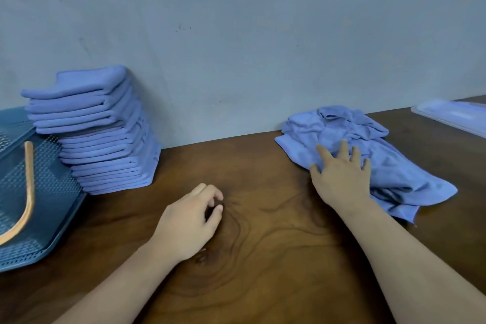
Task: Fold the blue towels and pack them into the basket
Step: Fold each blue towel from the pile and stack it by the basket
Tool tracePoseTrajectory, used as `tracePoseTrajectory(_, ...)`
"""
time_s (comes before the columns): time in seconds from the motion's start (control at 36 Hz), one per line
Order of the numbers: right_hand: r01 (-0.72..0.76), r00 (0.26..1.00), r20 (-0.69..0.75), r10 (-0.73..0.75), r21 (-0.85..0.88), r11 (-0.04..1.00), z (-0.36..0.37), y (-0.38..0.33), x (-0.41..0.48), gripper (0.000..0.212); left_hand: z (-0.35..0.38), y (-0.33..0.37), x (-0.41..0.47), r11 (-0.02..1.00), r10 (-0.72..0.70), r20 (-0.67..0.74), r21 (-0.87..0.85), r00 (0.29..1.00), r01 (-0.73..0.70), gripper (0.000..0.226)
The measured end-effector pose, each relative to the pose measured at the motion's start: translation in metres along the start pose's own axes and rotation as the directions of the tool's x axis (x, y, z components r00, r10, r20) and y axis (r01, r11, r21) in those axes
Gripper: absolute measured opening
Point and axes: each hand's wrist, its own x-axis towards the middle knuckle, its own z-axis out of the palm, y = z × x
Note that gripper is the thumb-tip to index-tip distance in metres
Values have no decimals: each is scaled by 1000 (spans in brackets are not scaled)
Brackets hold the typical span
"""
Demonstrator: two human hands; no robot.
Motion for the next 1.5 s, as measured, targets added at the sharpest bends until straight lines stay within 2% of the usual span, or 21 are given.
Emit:
tracePoseTrajectory(0.17,12,1000,28,-14,67,998,2,4,4,60,7,10,21,1000,13,-1,-27,1000,-13,10)
tracePoseTrajectory(0.31,227,965,-178,-190,217,949,-7,-14,-6,60,0,5,8,987,35,-12,-154,999,-36,14)
tracePoseTrajectory(0.39,414,910,-172,-376,363,835,-23,-34,-22,60,0,3,6,947,4,-62,-319,998,-24,14)
tracePoseTrajectory(0.47,494,821,-87,-565,603,626,-39,-53,-47,57,-1,6,8,867,-62,-170,-498,984,-32,15)
tracePoseTrajectory(0.56,469,703,-2,-711,753,461,-47,-68,-68,48,-2,8,11,785,-122,-259,-616,958,-67,21)
tracePoseTrajectory(0.64,409,629,70,-775,817,406,-54,-75,-81,36,-3,5,13,750,-126,-249,-657,960,-72,27)
tracePoseTrajectory(0.69,289,626,114,-772,885,366,-59,-77,-86,27,-2,2,12,748,-69,-174,-660,982,-65,33)
tracePoseTrajectory(0.75,171,685,109,-720,937,305,-60,-78,-86,19,1,1,13,780,28,-37,-624,999,-45,40)
tracePoseTrajectory(0.81,218,811,14,-586,921,323,-53,-76,-79,19,4,2,14,846,119,77,-530,990,-60,46)
tracePoseTrajectory(0.83,276,861,-48,-507,881,385,-47,-72,-74,19,4,4,14,881,158,103,-464,982,-93,49)
tracePoseTrajectory(0.89,363,901,-133,-413,753,549,-36,-64,-62,21,3,6,13,929,197,115,-340,974,-148,54)
tracePoseTrajectory(0.97,334,921,-17,-388,546,768,-24,-53,-52,32,-2,9,11,915,253,74,-342,965,-214,49)
tracePoseTrajectory(1.03,320,917,70,-393,458,829,-19,-51,-51,41,-4,12,9,860,273,51,-461,961,-220,46)
tracePoseTrajectory(1.14,378,851,126,-510,528,761,-20,-56,-57,40,-5,15,2,745,286,60,-641,956,-183,51)
tracePoseTrajectory(1.19,448,799,124,-588,530,721,-24,-60,-62,44,-4,13,1,730,250,-53,-645,967,-225,54)
tracePoseTrajectory(1.25,514,740,123,-661,531,674,-28,-63,-66,47,-7,9,4,748,179,-228,-600,957,-283,58)
tracePoseTrajectory(1.31,543,676,127,-725,579,608,-32,-66,-69,47,-8,3,9,795,114,-346,-530,931,-294,45)
tracePoseTrajectory(1.33,542,648,120,-752,621,566,-33,-66,-71,45,-8,1,12,824,89,-361,-497,928,-272,34)
tracePoseTrajectory(1.39,504,596,117,-795,716,483,-38,-68,-74,39,-7,-3,15,864,74,-328,-450,942,-224,18)
tracePoseTrajectory(1.42,473,574,118,-810,760,446,-40,-69,-76,35,-6,-5,17,880,87,-297,-425,951,-214,18)
tracePoseTrajectory(1.5,294,553,116,-825,900,323,-47,-73,-83,21,-4,-3,20,911,149,-100,-373,984,-176,30)
